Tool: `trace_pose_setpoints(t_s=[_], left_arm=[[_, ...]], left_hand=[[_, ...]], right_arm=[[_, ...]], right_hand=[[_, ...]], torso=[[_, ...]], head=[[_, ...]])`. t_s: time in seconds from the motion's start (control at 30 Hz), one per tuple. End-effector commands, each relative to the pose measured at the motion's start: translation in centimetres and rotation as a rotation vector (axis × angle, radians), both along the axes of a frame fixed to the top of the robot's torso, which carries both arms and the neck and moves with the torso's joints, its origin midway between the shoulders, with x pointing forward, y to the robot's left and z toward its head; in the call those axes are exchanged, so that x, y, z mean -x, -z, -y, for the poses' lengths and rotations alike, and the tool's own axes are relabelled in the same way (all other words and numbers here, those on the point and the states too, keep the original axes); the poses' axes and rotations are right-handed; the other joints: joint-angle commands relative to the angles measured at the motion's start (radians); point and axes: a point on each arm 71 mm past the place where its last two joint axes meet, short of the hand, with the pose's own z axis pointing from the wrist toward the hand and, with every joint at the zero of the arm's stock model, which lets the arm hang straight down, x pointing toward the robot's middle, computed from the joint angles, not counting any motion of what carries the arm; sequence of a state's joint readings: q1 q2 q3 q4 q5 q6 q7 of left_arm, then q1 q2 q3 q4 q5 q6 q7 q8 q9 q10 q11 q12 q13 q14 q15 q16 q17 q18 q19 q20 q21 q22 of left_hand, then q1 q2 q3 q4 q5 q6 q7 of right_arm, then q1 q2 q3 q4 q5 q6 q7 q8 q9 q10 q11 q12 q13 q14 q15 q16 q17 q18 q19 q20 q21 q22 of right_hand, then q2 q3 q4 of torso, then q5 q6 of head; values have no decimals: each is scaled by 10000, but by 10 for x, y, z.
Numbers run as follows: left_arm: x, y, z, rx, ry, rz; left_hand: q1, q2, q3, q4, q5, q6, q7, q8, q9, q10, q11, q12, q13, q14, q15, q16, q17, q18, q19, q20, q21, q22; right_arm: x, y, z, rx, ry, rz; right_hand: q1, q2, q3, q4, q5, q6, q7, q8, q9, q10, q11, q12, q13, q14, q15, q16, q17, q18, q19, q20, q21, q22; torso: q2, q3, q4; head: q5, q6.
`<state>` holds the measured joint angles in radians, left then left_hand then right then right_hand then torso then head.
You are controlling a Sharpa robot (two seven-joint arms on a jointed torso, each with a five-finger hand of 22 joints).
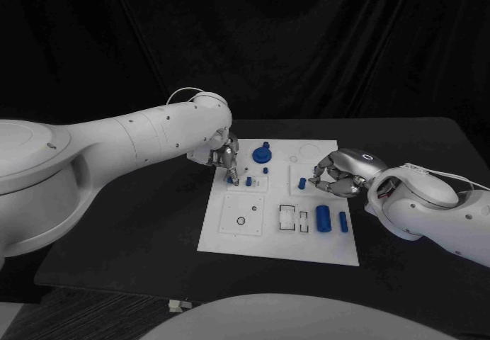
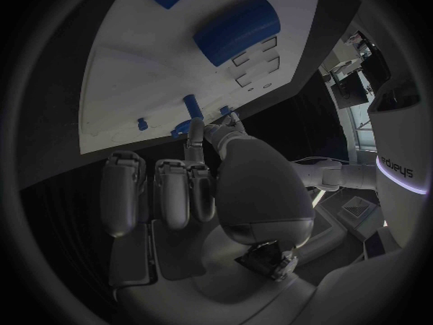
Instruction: Assemble the parts on the task board
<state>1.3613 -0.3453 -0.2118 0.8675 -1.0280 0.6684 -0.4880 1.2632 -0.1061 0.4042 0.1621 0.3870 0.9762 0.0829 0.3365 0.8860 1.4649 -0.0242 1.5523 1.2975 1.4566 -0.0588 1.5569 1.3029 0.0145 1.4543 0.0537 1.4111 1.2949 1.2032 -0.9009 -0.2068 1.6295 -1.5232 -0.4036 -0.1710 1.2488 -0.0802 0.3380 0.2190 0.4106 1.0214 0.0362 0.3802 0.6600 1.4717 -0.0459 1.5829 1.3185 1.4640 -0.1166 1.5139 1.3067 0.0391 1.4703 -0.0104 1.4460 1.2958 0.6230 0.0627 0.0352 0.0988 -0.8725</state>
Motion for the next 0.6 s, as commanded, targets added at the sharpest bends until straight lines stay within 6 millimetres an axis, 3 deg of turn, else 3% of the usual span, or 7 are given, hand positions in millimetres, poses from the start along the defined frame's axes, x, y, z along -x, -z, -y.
trace_pose_setpoints(t_s=[0.03,0.6], left_arm=[[0,2,3,224,-79,91],[2,7,6,117,-116,38]], left_hand=[[-43,126,1016,-488,316,148,-332,-101,342,1059,57,185,2733,1142,-16,139,2679,317,-132,-11,-126,2147],[-97,139,995,-535,233,103,-337,-163,354,1040,54,160,2715,1142,-17,139,2679,337,-184,-11,-199,2120]], right_arm=[[0,1,0,51,133,-84],[-1,2,-1,95,111,-120]], right_hand=[[155,32,202,-116,270,-148,-18,-222,33,991,120,-121,2523,783,48,-129,1105,-38,288,119,-119,2280],[168,42,216,-134,268,-143,-8,-235,29,991,129,-121,2523,778,56,-140,1083,-35,282,128,-133,2276]], torso=[[-3,-2,0],[-13,8,-12]], head=[[2,-2],[29,-2]])
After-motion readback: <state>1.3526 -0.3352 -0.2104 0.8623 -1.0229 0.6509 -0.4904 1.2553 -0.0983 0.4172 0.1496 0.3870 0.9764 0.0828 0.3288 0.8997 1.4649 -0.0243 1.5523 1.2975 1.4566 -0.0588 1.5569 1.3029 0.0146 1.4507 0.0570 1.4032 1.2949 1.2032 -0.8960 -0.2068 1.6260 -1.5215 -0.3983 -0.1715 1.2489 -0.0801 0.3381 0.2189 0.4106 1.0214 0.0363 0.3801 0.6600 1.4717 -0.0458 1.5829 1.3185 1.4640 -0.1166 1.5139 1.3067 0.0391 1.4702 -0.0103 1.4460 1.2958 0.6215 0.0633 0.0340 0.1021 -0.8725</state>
